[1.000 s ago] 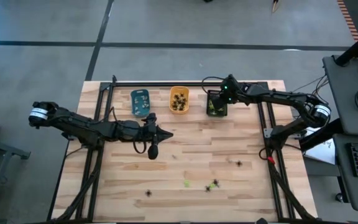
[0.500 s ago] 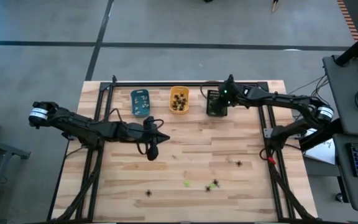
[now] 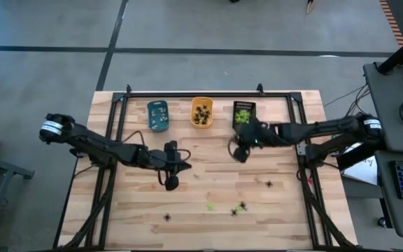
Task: Sort Halloween decoration
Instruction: Put the white skull toy into the blue bin
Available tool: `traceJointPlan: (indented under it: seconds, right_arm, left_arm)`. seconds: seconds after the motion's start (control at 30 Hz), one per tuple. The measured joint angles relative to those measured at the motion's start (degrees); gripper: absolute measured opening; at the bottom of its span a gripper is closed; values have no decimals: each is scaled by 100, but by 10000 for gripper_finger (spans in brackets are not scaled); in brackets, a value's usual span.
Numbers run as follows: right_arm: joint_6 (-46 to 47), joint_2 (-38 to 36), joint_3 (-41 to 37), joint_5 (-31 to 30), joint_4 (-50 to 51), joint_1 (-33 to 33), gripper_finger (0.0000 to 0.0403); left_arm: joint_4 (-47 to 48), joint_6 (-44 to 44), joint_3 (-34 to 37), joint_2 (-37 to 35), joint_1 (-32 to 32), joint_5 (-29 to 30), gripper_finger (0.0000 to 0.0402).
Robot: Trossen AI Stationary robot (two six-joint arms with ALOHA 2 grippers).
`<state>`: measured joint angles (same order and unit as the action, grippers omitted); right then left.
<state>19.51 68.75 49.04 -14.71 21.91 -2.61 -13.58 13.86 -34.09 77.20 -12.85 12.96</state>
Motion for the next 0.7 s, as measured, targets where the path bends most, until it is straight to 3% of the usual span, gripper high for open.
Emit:
traceJointPlan:
  seconds: [0.37, 0.7]
  right_arm:
    - [-243, -2, -7, -184, -383, 1667, 57]
    - [-284, -2, -9, -191, -637, 2118, 57]
  left_arm:
    - [-889, -543, 0, 1233, -240, 0, 97]
    - [-1507, -762, -87, 2347, -214, 0, 123]
